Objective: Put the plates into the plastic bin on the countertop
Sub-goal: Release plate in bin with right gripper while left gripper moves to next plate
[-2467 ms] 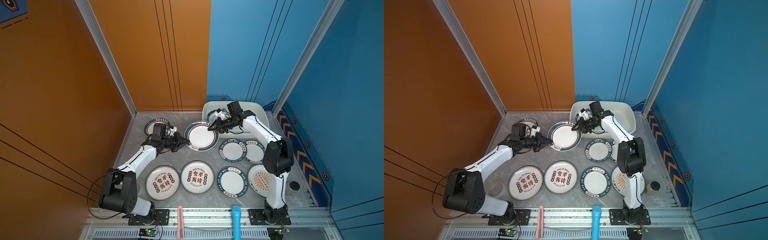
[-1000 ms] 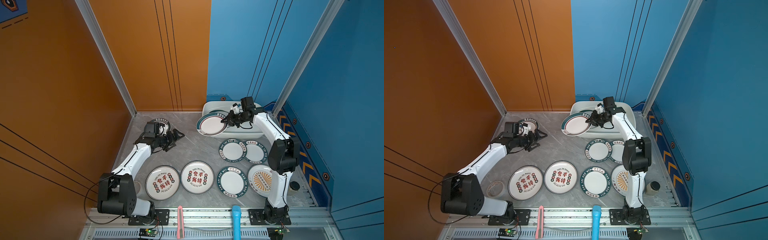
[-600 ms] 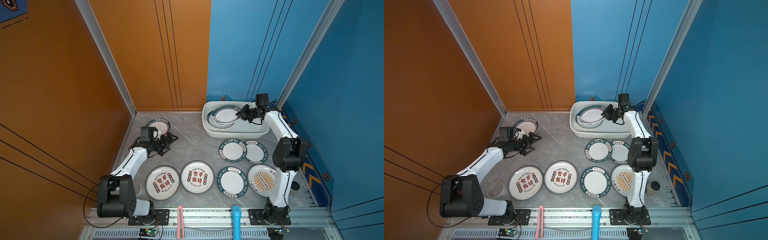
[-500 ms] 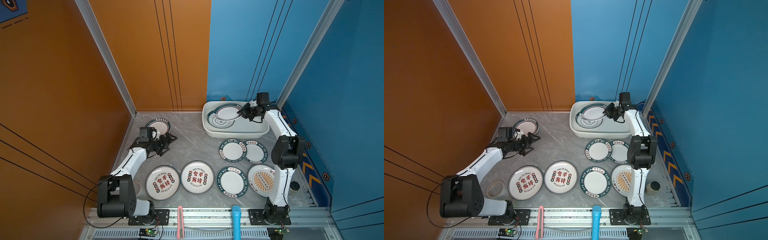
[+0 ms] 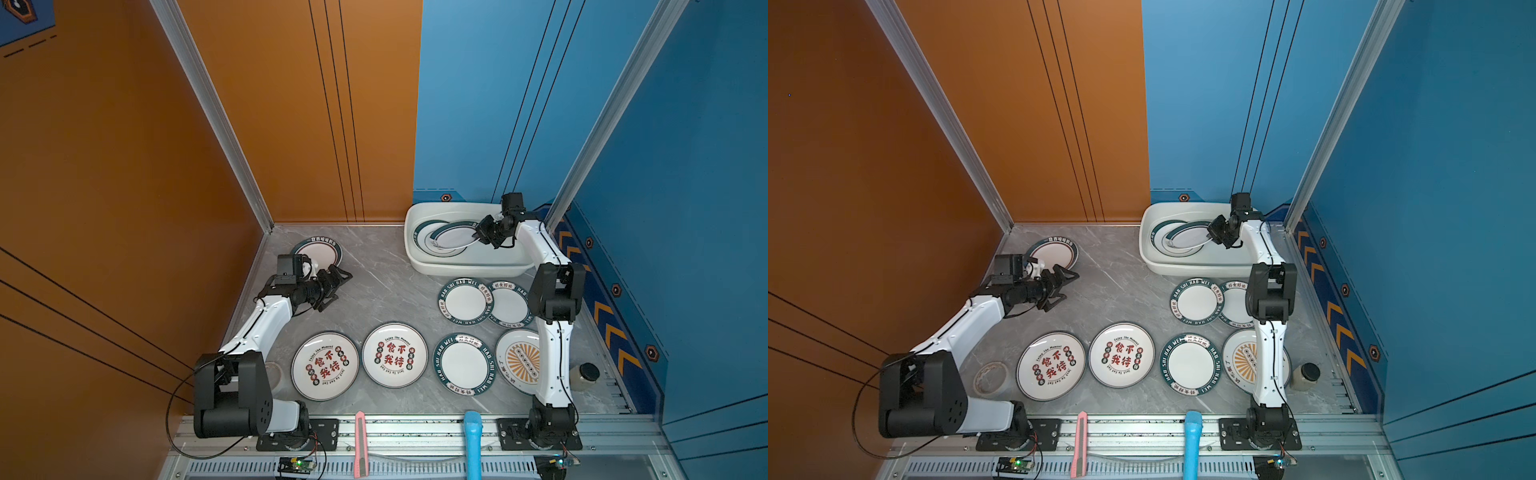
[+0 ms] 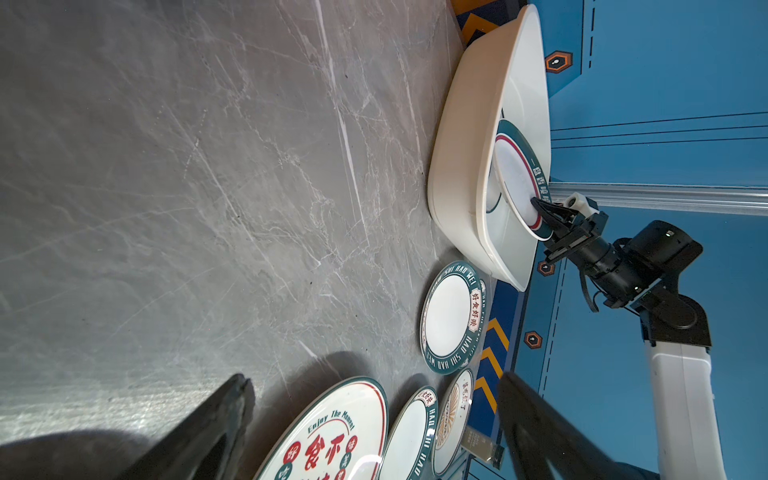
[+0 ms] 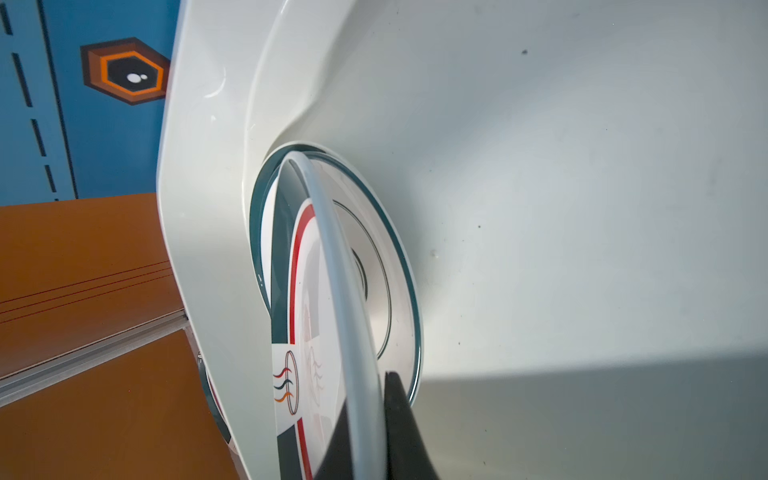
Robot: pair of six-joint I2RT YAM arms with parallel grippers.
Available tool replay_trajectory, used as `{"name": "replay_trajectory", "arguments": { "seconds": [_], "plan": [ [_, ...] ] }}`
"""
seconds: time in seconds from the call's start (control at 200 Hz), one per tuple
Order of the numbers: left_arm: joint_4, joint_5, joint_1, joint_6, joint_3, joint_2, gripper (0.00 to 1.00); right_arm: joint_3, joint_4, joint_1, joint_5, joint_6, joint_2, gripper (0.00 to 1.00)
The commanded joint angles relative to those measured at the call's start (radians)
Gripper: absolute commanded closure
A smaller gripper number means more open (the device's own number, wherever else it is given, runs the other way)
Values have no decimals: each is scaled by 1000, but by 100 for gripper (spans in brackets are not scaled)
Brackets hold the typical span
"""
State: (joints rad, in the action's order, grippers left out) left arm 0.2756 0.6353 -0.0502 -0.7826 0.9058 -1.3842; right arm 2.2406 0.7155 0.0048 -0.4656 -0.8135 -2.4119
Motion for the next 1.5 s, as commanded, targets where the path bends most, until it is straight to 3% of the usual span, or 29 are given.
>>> {"name": "replay_trajectory", "arguments": {
  "seconds": [0.0,0.561,0.991,1.497],
  "plan": [
    [27,-20,-11,3,2,30,6,57,16,7,2,-16,-9,100],
    [39,-19,-34,2,31,-2,7,133,27,44,26,-77,-102,95],
    [39,-14,-47,2,30,-9,7,154,29,54,34,-111,-122,68],
    [31,-6,-48,2,4,0,8,140,204,48,137,-5,-50,63]
  ]
}}
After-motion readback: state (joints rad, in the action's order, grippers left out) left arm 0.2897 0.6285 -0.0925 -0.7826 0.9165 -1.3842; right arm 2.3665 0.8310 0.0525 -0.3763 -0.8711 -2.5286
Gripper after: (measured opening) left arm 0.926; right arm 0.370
